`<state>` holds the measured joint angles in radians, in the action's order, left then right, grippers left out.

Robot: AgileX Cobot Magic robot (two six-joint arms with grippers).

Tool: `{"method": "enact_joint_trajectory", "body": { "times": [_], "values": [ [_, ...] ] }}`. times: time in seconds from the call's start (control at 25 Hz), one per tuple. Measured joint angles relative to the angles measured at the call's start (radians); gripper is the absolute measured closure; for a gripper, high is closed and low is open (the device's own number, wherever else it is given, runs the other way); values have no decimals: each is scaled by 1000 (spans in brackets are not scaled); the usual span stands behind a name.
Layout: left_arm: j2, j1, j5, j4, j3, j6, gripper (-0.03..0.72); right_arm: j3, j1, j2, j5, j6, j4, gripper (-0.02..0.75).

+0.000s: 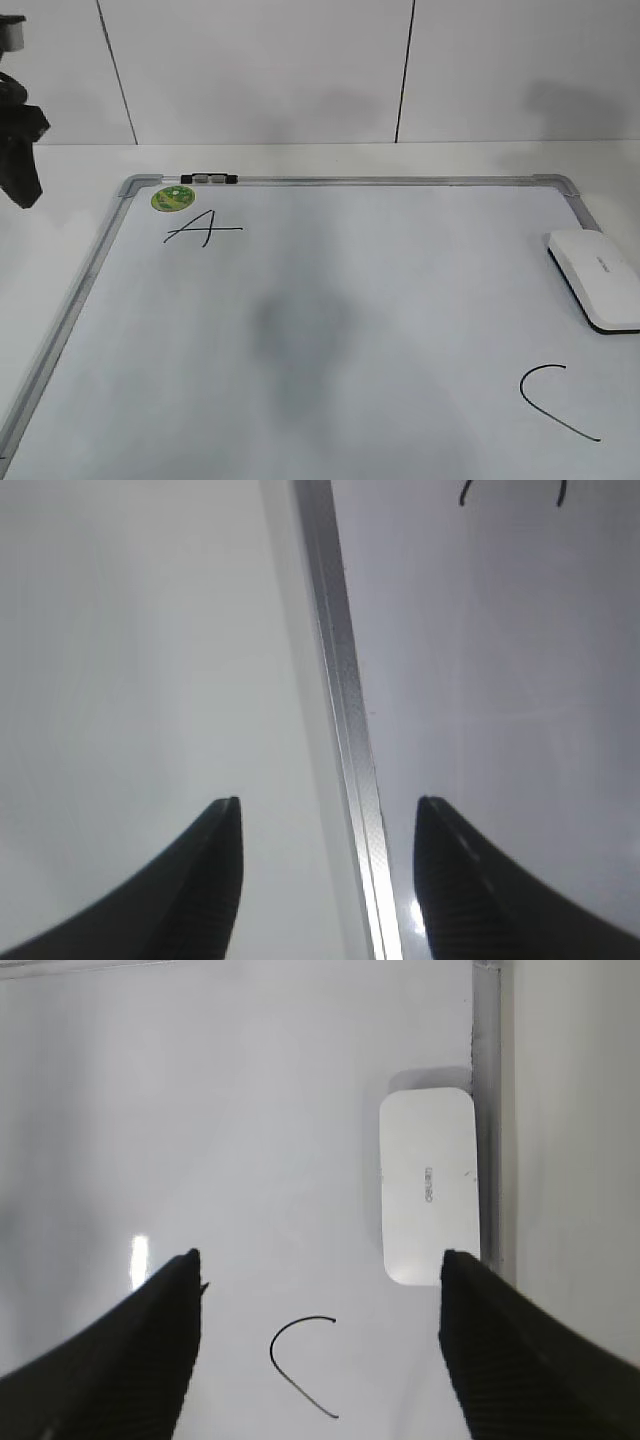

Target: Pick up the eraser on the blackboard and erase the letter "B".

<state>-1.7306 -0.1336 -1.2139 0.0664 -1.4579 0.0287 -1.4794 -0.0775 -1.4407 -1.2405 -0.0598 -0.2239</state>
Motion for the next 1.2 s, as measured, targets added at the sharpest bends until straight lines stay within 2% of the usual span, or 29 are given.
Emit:
{"method": "enact_joint_trajectory", "body": {
  "times": [0.32, 0.6, 1.0, 1.2],
  "values": [
    [273, -2, -6, 34, 180, 0, 276, 259, 0, 297, -8, 0, -7, 148],
    [560, -2, -19, 11, 328, 6, 276, 435, 0, 485, -8, -5, -6, 148],
    [1051, -5, -35, -9, 567, 9, 278, 629, 0, 776, 4, -88, -6, 149],
    [1289, -5, -47, -11, 683, 9, 312, 718, 0, 913, 54, -107, -6, 149]
  ]
}}
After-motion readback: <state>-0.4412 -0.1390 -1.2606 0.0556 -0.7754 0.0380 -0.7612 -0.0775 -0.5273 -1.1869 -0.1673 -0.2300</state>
